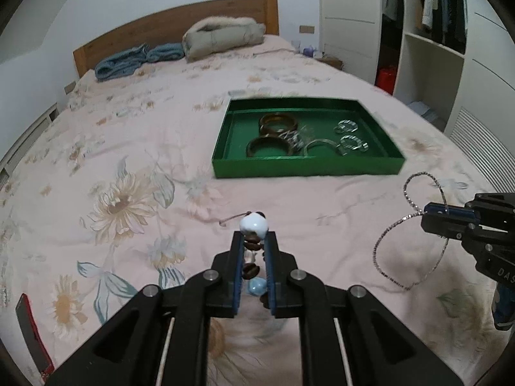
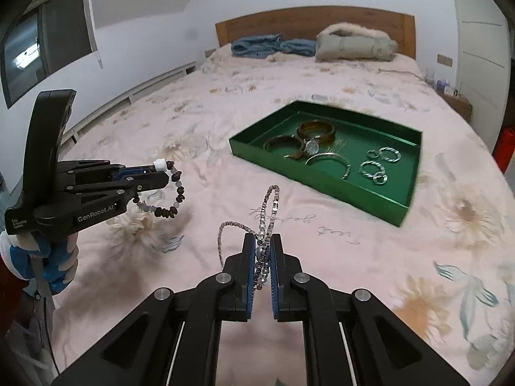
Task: Organize jewelry
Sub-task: 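Lift and carry the bracelet and necklace over the green tray with both tools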
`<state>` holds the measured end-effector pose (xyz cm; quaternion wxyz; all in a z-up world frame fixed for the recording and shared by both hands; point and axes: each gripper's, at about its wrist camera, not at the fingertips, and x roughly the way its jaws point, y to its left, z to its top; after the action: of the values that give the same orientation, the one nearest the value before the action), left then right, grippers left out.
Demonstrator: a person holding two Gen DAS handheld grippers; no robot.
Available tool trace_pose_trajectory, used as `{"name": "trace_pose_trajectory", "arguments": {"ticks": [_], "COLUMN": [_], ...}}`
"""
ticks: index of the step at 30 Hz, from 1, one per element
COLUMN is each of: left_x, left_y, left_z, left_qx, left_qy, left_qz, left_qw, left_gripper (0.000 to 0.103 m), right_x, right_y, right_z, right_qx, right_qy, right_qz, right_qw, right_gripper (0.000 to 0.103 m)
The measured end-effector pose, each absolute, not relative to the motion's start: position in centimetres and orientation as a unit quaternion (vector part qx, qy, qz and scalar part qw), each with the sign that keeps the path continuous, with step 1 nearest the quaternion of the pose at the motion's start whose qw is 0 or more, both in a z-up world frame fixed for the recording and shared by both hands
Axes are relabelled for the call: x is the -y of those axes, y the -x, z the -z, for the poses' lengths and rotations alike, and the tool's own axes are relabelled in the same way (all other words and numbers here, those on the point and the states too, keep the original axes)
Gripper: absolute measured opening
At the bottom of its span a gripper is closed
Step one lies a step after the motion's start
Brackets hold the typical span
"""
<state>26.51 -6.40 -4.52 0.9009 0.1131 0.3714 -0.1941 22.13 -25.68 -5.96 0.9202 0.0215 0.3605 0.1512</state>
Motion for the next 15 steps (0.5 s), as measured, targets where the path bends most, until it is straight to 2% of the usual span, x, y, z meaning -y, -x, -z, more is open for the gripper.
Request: {"name": "trace_pose_trajectory", "arguments": {"ticks": [15], "left_x": [6.9], "left_y": [-21.4], "left_z": [-2.4], "left_qx": [-0.316], "left_qy": [-0.101], "left_qz": [0.207], "left_qw": [0.92], "left_gripper": [0.011], "right_x": [29.3], "right_y": [-16.4], "right_z": [0.0], "right_qx": [-0.311], "right_qy": [-0.011], "right_qz": [-0.11], "right_qw": [0.944], "right_gripper": [0.008]}}
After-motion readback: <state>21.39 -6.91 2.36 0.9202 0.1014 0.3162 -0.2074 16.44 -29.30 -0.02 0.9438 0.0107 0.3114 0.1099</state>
